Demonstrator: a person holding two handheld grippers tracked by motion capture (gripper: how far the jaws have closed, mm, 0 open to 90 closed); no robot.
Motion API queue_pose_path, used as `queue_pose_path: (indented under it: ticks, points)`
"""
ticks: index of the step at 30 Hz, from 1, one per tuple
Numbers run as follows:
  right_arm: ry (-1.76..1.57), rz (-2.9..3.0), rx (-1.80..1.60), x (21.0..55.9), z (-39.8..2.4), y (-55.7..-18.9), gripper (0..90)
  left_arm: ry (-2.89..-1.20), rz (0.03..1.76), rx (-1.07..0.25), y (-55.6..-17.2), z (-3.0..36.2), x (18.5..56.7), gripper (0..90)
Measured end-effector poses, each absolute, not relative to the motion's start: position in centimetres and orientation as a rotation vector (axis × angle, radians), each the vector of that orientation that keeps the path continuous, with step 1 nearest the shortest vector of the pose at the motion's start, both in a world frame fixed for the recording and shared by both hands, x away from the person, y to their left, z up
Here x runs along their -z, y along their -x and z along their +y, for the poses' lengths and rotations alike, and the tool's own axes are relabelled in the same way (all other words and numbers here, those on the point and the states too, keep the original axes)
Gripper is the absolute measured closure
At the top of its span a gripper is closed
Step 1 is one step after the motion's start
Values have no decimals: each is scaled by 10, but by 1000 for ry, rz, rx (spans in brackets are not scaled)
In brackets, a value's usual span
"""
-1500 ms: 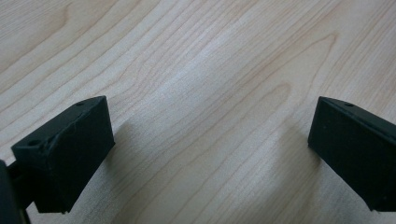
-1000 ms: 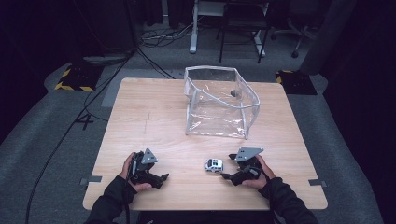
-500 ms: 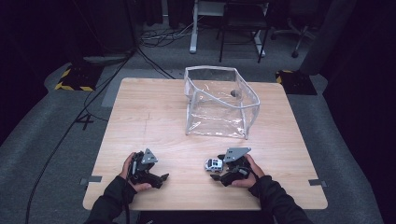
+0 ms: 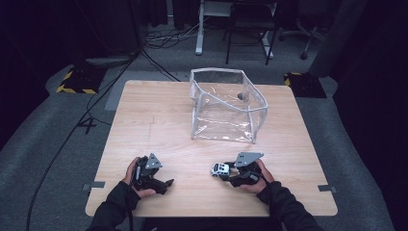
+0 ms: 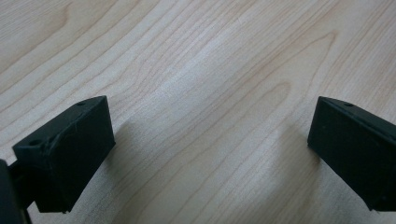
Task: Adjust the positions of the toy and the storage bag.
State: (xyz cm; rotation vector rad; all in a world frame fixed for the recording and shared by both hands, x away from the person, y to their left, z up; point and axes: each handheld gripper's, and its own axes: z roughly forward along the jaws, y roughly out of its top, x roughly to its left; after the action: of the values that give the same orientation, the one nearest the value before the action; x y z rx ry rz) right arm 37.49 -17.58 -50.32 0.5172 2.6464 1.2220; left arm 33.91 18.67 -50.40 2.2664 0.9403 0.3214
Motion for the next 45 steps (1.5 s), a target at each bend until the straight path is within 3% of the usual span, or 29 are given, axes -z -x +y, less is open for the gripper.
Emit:
queue_pose_path:
  ticks: [11, 29, 37, 41, 45]
  points:
    - [-559, 2649, -1213, 502, -191, -375, 466, -2266, 940, -321, -339, 187, 504, 7]
    - [-798, 2522, -1147, 501, -274, -378, 467, -2268, 948, -324, -346, 183, 504, 6]
    - [-1061, 2322, -1049, 500, -343, -379, 467, -2277, 921, -302, -372, 165, 503, 10]
    - [-1183, 2233, -1033, 502, -370, -383, 466, -2279, 891, -307, -389, 151, 503, 22]
    - [-1200, 2219, -1029, 502, -374, -384, 466, -2250, 904, -337, -408, 134, 502, 122]
